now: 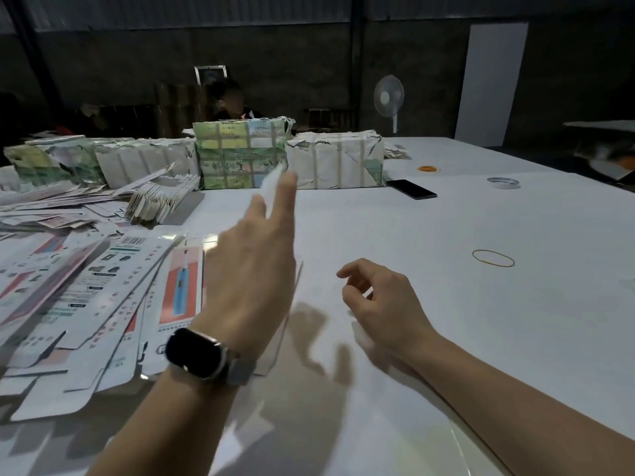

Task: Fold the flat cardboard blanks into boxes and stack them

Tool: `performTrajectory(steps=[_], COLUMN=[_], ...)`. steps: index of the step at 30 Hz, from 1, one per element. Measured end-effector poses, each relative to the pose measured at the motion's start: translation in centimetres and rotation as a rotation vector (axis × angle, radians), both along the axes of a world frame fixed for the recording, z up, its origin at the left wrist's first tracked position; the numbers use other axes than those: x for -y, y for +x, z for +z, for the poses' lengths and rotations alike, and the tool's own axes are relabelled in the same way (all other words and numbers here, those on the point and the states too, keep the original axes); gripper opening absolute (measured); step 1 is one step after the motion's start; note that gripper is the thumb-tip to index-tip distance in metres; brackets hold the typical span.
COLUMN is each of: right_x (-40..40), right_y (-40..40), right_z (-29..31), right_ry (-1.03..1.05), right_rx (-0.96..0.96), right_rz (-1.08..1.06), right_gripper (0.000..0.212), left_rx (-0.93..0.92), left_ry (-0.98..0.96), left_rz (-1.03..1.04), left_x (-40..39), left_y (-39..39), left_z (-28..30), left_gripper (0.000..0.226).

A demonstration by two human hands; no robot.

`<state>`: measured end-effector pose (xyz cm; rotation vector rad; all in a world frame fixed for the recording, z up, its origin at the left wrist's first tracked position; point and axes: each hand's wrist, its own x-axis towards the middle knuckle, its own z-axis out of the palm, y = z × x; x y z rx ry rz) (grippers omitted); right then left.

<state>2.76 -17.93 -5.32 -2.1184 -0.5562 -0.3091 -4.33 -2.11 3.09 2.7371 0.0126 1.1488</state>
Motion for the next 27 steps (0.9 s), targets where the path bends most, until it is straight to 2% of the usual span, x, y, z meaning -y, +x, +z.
performTrajectory(steps=[4,10,13,15,18,24,27], right_x=[-0.4,-0.8,-1.0,-1.1,-1.2,-0.6,-0.2], right_y=[-0.1,-0.5,-0.8,-1.0,-1.3,-1.6,-1.6], right_z=[0.0,0.2,0.5,0.7,1.0,1.8,1.7], right_ry=[0.031,0.167,0.362,0.462,0.484,0.583,0.594], right_rx=[-0.025,-0.072,-0.151,-0.184,-0.171,-0.175,-0.156], right_rz=[0.025,0.059,0.148,0.221,0.274,0.263,0.229], right_gripper=[0.017,0.02,0.031,0.033,0.029,0.028,0.024], left_rx=[0.168,0.38,0.257,0.136,0.06,-0.129,-0.225], left_ry=[-0.075,-0.21,-0.475,-0.555,-0.674,-1.246,-1.327], left_rz=[-0.05,-0.19,-0.346,-0.395,-0.425,-0.594,-0.623], left_x=[-0.8,-1.0,0.4,1.3,1.8,2.1,3.1], left_y=[-1.3,-1.6,-0.2,0.6,1.6,2.7,2.7], left_z=[2.1,2.8,1.8,0.6,-0.9,-2.0,-3.0], left_gripper=[0.076,0.055,0.054,0.053,0.051,0.032,0.022])
